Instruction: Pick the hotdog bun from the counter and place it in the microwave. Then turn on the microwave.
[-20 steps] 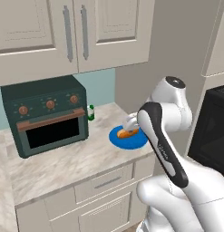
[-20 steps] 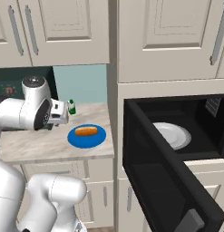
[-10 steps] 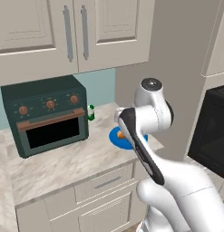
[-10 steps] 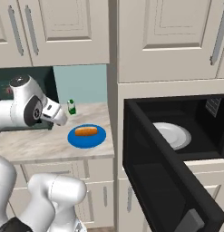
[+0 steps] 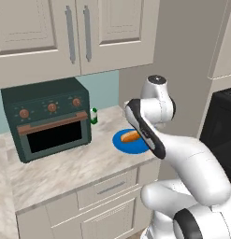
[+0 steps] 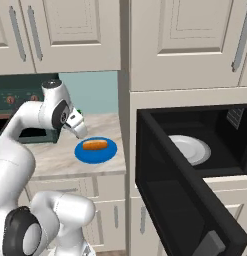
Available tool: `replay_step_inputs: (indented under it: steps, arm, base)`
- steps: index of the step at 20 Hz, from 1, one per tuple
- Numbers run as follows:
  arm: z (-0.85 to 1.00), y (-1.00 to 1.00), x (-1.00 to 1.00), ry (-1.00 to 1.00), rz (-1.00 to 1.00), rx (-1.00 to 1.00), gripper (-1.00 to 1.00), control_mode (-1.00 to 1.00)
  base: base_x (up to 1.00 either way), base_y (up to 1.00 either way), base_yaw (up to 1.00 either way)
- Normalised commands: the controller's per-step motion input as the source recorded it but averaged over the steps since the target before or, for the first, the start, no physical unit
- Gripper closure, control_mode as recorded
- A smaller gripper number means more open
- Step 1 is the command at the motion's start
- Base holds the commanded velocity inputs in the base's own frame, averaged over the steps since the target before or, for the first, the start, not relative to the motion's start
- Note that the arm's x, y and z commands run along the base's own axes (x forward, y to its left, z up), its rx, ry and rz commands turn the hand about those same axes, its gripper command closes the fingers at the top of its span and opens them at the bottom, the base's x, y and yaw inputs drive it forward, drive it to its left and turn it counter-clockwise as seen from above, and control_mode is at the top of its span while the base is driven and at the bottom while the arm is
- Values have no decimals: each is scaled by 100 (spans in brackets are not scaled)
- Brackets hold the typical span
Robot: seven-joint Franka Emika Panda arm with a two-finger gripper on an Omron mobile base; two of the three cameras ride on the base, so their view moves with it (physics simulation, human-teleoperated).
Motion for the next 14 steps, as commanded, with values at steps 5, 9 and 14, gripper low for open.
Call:
replay_step_inputs:
  steps: [5,9,14]
  arm:
    - [-43,0,58,0,-10,3,-100,-100]
    - [-52,0,51,0,-11,0,-100,-100]
    - [-46,-1,41,0,-11,1,-100,-100]
  base:
    - [0,0,0]
    - [0,0,0]
    - [0,0,0]
